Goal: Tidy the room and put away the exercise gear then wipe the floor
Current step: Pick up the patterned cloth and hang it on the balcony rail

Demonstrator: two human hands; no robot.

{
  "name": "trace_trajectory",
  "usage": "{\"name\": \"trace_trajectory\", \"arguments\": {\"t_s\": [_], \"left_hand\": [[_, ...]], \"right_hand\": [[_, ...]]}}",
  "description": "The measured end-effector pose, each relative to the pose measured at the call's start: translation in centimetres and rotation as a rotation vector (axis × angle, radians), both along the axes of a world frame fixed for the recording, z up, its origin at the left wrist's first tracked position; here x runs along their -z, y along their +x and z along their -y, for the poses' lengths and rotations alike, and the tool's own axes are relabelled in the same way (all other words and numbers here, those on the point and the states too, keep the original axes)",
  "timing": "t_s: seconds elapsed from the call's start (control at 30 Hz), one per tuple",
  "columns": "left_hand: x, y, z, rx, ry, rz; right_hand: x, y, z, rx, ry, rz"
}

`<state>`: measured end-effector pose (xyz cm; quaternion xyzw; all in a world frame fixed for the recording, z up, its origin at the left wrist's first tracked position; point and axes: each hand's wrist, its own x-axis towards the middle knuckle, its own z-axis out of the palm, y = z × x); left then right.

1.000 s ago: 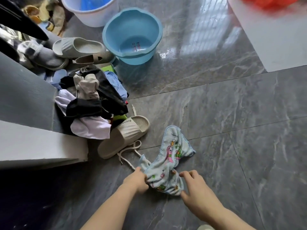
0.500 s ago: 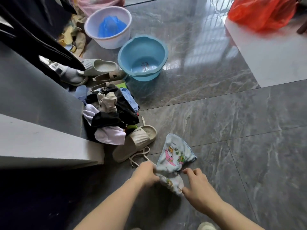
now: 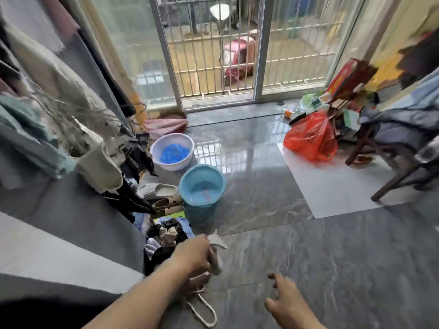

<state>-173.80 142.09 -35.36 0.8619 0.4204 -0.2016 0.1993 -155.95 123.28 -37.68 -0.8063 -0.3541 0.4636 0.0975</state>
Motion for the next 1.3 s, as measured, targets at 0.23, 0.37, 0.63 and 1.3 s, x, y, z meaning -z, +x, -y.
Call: {"name": "trace_trajectory", "arguments": {"t_s": [0.23,0.37,0.63,1.3], "left_hand": [[-23.7,4.1,-3.7,0.164,0.192,-0.016],[-34.4,6.6,-3.2,0.255,0.313,0.090],[-44.5,9.2,-1.6,0.405,0.412,0.016],[-46.7,16.5,-17.9,0.613,0.461,0.234]], "right_hand": [[-15.4,1.1,-2.6,-0.086,0.168,-0.063],[-23.3,3.0,-4.7,-0.075,0.435,0.047],[-37.3,6.3,-9.5,-0.231,0.800,0.044],[-40.1,11.7,-25.9,-0.193,0.721,-0.130]]}}
